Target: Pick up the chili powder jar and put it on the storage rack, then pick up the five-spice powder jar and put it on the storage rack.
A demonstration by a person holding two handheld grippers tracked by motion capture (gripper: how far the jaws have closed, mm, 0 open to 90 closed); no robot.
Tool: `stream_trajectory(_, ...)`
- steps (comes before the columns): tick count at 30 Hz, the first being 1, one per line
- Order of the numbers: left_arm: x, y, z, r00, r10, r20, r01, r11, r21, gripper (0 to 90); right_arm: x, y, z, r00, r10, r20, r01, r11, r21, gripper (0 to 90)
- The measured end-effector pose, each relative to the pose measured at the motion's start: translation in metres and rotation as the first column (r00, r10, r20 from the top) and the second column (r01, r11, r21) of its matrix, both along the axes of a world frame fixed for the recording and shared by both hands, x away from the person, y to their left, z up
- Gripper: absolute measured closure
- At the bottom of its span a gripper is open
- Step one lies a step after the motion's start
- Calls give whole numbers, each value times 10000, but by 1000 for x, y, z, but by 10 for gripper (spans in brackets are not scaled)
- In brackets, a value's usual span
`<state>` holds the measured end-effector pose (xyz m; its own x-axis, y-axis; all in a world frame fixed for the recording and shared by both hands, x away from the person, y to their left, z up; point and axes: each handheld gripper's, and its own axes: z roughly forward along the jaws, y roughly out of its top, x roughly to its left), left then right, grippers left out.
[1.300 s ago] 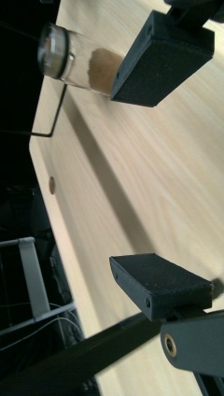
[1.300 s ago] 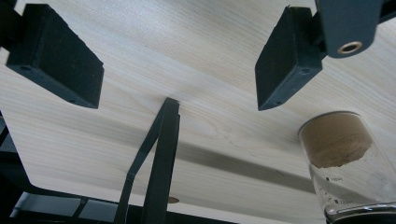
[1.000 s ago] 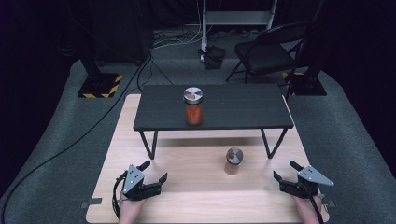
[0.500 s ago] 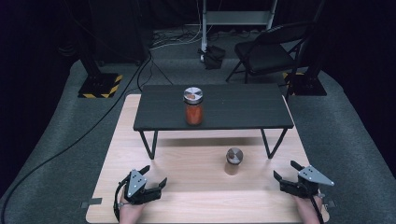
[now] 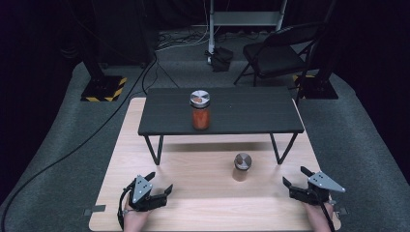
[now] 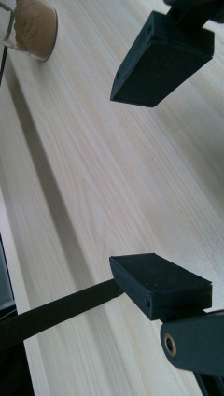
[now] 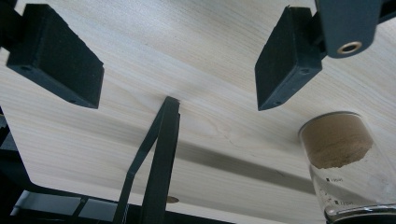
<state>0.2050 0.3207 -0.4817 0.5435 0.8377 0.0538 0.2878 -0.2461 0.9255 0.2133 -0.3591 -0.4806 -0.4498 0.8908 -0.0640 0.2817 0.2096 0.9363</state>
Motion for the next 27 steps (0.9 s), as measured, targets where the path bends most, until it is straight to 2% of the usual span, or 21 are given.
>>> stream_trajectory(27,1,1,0,10000,-12,-37,12,10000,-32,177,0,0,0,10000,67,25,-67,10000,-20,148)
